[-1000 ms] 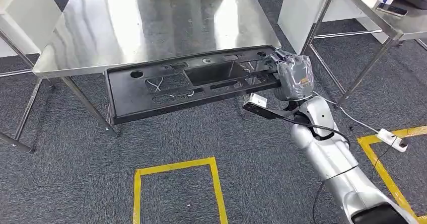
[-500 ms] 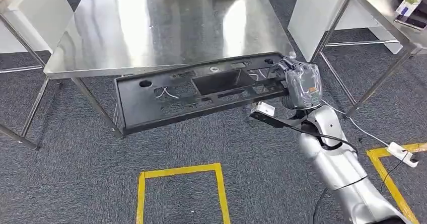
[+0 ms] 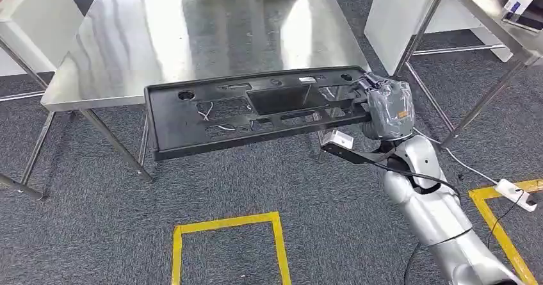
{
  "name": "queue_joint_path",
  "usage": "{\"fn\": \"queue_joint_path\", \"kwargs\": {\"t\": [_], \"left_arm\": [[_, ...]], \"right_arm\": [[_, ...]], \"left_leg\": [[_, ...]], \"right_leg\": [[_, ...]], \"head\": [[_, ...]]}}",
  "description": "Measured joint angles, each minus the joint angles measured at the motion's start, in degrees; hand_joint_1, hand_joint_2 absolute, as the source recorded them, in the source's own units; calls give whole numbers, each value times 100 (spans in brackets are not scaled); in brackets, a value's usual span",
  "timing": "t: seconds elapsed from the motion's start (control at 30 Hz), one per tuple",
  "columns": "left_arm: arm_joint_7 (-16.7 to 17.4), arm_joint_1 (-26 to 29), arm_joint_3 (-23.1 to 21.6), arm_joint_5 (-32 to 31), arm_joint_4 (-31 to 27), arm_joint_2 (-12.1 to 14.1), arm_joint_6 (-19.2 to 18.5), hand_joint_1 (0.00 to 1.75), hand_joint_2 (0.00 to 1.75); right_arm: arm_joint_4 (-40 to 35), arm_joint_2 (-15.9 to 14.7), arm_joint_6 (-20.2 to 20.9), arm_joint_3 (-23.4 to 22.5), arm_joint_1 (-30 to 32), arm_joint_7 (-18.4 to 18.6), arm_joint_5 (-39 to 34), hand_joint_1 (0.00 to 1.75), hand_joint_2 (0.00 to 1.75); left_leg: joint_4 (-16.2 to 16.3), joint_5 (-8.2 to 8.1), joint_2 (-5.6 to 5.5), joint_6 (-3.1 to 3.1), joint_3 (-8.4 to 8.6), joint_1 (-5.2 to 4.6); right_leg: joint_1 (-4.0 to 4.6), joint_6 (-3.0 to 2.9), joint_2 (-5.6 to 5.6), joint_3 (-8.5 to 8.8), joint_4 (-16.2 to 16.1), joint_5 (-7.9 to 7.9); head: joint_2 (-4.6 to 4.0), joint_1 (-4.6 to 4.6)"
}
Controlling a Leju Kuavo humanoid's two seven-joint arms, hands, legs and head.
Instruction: Take the parts from the cabinet and place them on the table.
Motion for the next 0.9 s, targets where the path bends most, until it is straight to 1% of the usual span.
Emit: {"fn": "queue_joint_path", "kwargs": {"t": [0.03,0.07,0.17,0.2,0.23,0.27,0.3,0.33,0.37,0.4,0.43,0.47,0.5,0.53,0.57,0.6,0.63,0.7,0.73,0.77,0.8,0.83,0.87,0.9], "left_arm": [[0,-1,2,11,0,4,0,0,0],[2,-3,2,19,2,18,0,0,0],[2,-9,0,46,2,13,-9,0,0],[2,-6,0,57,2,11,-11,0,0],[2,1,2,66,0,11,-11,0,0],[-2,11,-2,66,0,-9,-20,0,0],[2,2,0,66,0,-7,-26,0,0],[2,-7,0,66,0,-4,-33,0,0],[2,-5,-2,68,0,-7,-37,0,0],[9,2,-4,72,2,-11,-39,0,0],[11,9,-9,74,2,-13,-42,0,0],[11,15,-20,79,2,-22,-48,0,0],[9,15,-41,81,2,-22,-55,0,0],[9,12,-59,79,2,-22,-72,0,0],[7,12,-66,79,2,-20,-92,0,0],[7,7,-68,81,2,-15,-96,0,0],[4,7,-79,81,2,-15,-96,0,0],[-2,10,-87,98,2,-11,-103,0,0],[-4,1,-90,98,0,9,-105,0,0],[-9,6,-96,98,-4,9,-107,0,0],[-11,5,-103,98,-2,4,-107,0,0],[-11,4,-107,98,-2,7,-107,0,0],[-13,8,-109,98,-2,9,-107,0,0],[-15,21,-111,112,0,9,-107,0,0]], "right_arm": [[-17,2,33,0,-12,-4,2,175,175],[-18,7,55,4,-39,-4,2,175,175],[-26,7,90,4,-67,-11,2,175,175],[-37,7,92,2,-77,-9,2,175,175],[-59,2,90,-2,-85,-11,2,175,175],[-61,0,92,-7,-99,-13,11,175,175],[-63,-2,92,-4,-132,-15,15,175,175],[-63,-13,94,-7,-132,-15,11,175,175],[-63,-18,94,-4,-106,-13,9,175,175],[-63,-17,94,-4,-83,9,11,175,175],[-63,-20,94,-4,-67,24,13,175,175],[-63,-28,96,-9,-58,35,17,175,175],[-66,-33,114,-13,-57,44,28,175,175],[-72,-46,136,-18,-57,61,46,175,175],[-72,-61,147,-20,-54,79,72,175,175],[-72,-70,158,-22,-58,90,85,175,175],[-72,-79,177,-28,-41,96,85,175,175],[-70,-92,179,-77,-46,107,76,175,175],[-68,-96,182,-103,-64,109,74,175,175],[-68,-101,182,-122,-75,109,72,175,175],[-68,-107,182,-133,-85,109,72,175,175],[-63,-103,184,-133,-89,109,72,175,175],[-52,-98,186,-133,-96,109,68,175,175],[-31,-92,193,-133,-102,109,59,175,175]], "left_leg": [[-532,247,0,83,208,-28],[-599,124,12,115,270,-65],[-615,66,12,169,261,-105],[-653,64,2,198,291,-113],[-796,118,2,231,457,-49],[-876,127,3,249,543,-68],[-893,121,6,290,591,-60],[-889,99,3,316,616,-61],[-889,60,-4,328,642,-69],[-885,21,-20,331,670,-72],[-884,-8,-31,326,705,-77],[-884,-54,-41,316,759,-77],[-878,-108,-53,301,831,-76],[-868,-170,-63,278,900,-73],[-851,-240,-70,244,927,-89],[-777,-332,-69,213,933,-145],[-789,-351,-72,195,931,-146],[-800,-399,-64,141,949,-123],[-790,-461,-59,115,968,-117],[-663,-526,-56,68,929,-102],[-339,-672,-38,18,772,-87],[133,-859,-25,-30,507,-60],[632,-1021,-23,-67,190,-37],[1054,-1084,-20,-90,-131,-14]], "right_leg": [[-12,16,-1,35,-17,-38],[51,56,4,55,-10,-70],[21,127,2,46,-36,-106],[34,168,-6,73,-81,-106],[102,203,-10,80,-87,-140],[72,193,-17,45,85,-187],[74,150,-13,-145,452,-325],[73,121,-12,-437,936,-487],[71,117,-12,-780,1442,-621],[73,150,-12,-1043,1765,-641],[73,192,-12,-1124,1757,-551],[70,260,-14,-1078,1506,-344],[69,330,-15,-892,1014,-47],[62,379,-21,-664,449,247],[45,391,-45,-483,-44,478],[76,303,-39,-397,-114,482],[69,214,-32,-399,-94,455],[83,132,-19,-407,-87,408],[21,84,-10,-366,-108,392],[11,44,-2,-317,-113,363],[1,-14,-14,-276,-113,324],[1,-45,-14,-248,-113,299],[2,-60,-14,-232,-112,277],[1,-44,-11,-210,-111,243]], "head": [[0,2],[0,11],[2,4],[2,2],[2,9],[0,20],[2,15],[0,26],[0,24],[0,24],[0,24],[0,24],[2,24],[0,26],[0,33],[0,28],[0,29],[0,17],[0,20],[2,22],[2,-11],[2,-7],[0,-11],[2,-9]]}}
